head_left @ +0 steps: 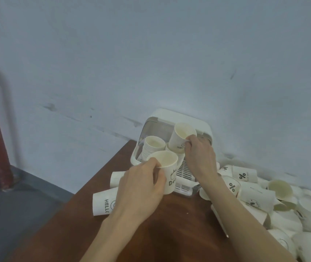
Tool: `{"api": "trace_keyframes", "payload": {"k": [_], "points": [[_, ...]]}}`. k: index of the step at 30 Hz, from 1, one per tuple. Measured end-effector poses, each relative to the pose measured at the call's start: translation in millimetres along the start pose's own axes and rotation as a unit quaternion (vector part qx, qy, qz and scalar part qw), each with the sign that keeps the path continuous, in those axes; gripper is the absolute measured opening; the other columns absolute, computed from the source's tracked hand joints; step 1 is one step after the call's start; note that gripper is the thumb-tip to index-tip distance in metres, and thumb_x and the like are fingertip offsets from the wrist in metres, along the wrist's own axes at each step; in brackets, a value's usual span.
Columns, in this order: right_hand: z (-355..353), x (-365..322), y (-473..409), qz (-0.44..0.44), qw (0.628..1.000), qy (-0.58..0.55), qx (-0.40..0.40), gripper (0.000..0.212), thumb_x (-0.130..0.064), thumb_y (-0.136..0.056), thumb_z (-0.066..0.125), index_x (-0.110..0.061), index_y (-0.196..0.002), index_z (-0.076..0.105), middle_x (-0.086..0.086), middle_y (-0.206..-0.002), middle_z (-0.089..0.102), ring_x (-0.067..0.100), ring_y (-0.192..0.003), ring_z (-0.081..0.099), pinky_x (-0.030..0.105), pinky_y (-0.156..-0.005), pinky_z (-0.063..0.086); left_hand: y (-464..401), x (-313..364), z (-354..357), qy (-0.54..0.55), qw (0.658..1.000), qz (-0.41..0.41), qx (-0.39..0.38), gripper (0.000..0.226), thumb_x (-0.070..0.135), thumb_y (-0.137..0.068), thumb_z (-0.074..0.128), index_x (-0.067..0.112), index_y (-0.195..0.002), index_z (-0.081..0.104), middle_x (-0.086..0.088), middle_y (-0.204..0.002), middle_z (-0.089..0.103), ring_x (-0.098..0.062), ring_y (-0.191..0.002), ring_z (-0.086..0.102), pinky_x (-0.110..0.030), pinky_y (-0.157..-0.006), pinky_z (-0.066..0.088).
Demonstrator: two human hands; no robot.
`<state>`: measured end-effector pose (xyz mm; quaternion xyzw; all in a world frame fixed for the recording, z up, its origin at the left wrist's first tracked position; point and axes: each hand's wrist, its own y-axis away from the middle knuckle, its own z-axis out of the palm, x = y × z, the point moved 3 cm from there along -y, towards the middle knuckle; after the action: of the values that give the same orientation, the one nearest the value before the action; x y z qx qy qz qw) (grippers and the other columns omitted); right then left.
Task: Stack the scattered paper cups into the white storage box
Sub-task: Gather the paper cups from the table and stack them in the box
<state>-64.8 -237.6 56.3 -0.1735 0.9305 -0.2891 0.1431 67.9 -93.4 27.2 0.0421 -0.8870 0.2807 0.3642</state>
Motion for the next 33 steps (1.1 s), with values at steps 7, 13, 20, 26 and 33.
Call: {"api": "trace_keyframes", "payload": {"k": [7, 13, 20, 26, 33], "points": [[29.6, 13.2, -6.0, 0.063, 0.997, 0.005, -0.053, 0.027, -0.014, -0.093, 0.040, -0.012, -0.109, 0.062, 0.010, -0.099, 0.065, 0.031, -0.099, 0.054, 0.037, -0.073, 0.041, -46.1, -1.4, 7.1, -0.014, 0.999, 0.015, 0.028, 0.016, 0.036, -0.092, 0.044, 0.027, -0.088, 0.055, 0.007, -0.087, 0.062, -0.022, -0.076, 0.059, -0.041, -0.071, 0.051], [50.2, 11.6, 9.2, 0.059, 0.996, -0.041, -0.054, 0.029, -0.014, -0.097, 0.038, -0.019, -0.115, 0.061, 0.008, -0.101, 0.062, 0.029, -0.102, 0.049, 0.035, -0.073, 0.033, -76.2, -7.3, 8.5, 0.026, 0.999, 0.013, 0.034, 0.011, 0.033, -0.091, 0.050, 0.028, -0.089, 0.059, 0.011, -0.074, 0.060, -0.016, -0.074, 0.057, -0.032, -0.068, 0.050], [57.6, 10.4, 15.4, 0.087, 0.993, -0.072, -0.037, 0.033, -0.018, -0.098, 0.039, -0.020, -0.121, 0.062, 0.010, -0.103, 0.063, 0.030, -0.101, 0.051, 0.040, -0.086, 0.040, -103.5, -18.1, -7.6, 0.024, 0.997, -0.014, 0.072, 0.011, 0.029, -0.089, 0.054, 0.025, -0.083, 0.063, 0.013, -0.066, 0.058, -0.011, -0.069, 0.056, -0.028, -0.064, 0.046], [57.2, 6.5, 19.9, 0.095, 0.989, -0.106, -0.044, 0.032, -0.019, -0.099, 0.037, -0.023, -0.121, 0.060, 0.010, -0.102, 0.070, 0.034, -0.097, 0.058, 0.040, -0.079, 0.044, -117.7, -17.2, -3.2, 0.038, 0.989, 0.005, 0.143, 0.011, 0.026, -0.092, 0.053, 0.027, -0.083, 0.061, 0.016, -0.065, 0.058, -0.001, -0.064, 0.053, -0.016, -0.058, 0.036], [56.4, 7.0, 17.6, 0.098, 0.987, -0.113, -0.049, 0.031, -0.020, -0.098, 0.038, -0.022, -0.120, 0.060, 0.009, -0.100, 0.070, 0.033, -0.097, 0.059, 0.041, -0.080, 0.043, -125.5, -25.8, 14.1, 0.038, 0.984, 0.044, 0.166, 0.019, 0.015, -0.100, 0.043, 0.017, -0.095, 0.061, 0.015, -0.063, 0.047, -0.001, -0.061, 0.047, -0.017, -0.056, 0.030]]}}
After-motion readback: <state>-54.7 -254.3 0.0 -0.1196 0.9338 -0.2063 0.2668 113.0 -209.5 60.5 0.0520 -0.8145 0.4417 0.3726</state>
